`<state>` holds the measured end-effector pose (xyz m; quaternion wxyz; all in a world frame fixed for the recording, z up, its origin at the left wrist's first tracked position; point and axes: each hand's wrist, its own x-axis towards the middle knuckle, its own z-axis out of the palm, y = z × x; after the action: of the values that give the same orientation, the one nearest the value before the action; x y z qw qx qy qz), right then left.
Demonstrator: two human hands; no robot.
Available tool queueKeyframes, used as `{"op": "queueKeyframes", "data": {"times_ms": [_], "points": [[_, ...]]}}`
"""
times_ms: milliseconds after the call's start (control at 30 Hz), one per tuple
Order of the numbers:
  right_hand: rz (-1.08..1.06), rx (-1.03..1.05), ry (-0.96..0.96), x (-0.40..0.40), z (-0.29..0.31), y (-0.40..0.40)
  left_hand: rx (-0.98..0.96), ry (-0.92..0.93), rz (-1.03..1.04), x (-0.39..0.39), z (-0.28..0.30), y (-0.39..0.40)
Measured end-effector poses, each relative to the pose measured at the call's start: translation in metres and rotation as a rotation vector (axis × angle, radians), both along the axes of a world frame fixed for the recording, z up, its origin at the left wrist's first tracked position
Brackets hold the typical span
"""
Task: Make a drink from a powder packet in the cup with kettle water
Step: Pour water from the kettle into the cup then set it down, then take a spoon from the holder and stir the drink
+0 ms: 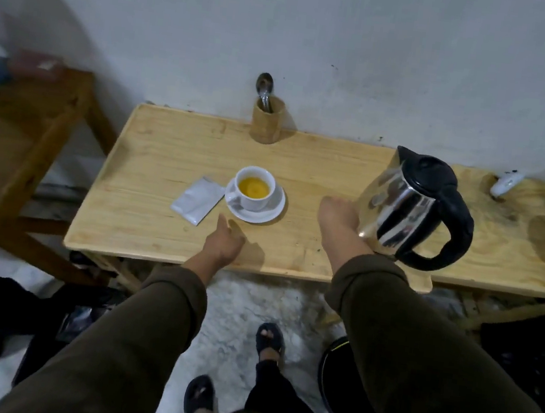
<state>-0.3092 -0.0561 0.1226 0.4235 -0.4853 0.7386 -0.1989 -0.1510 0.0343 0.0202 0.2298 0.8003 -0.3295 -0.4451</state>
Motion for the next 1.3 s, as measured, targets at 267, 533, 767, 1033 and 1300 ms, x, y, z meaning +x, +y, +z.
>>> {"op": "queueKeyframes", "data": {"times_ms": [267,533,767,1033,1300], "points": [[0.339,-0.136,0.201,0.068,0.004,-0.080,-0.115,0.030,0.157,0.015,-0.005,-0.023],[0.508,-0.245,0.081,0.121,0.009,-0.160,0.064,-0.004,0.228,0.021,-0.015,-0.051],[0.598,-0.214,0.190,0.156,-0.015,-0.214,0.102,0.004,0.327,0.022,-0.023,-0.057],[0.601,-0.286,0.441,0.174,-0.040,-0.245,0.070,0.151,0.459,0.029,-0.031,-0.056],[0.582,-0.338,0.540,0.189,-0.057,-0.263,0.070,0.258,0.511,0.035,-0.030,-0.057]]}}
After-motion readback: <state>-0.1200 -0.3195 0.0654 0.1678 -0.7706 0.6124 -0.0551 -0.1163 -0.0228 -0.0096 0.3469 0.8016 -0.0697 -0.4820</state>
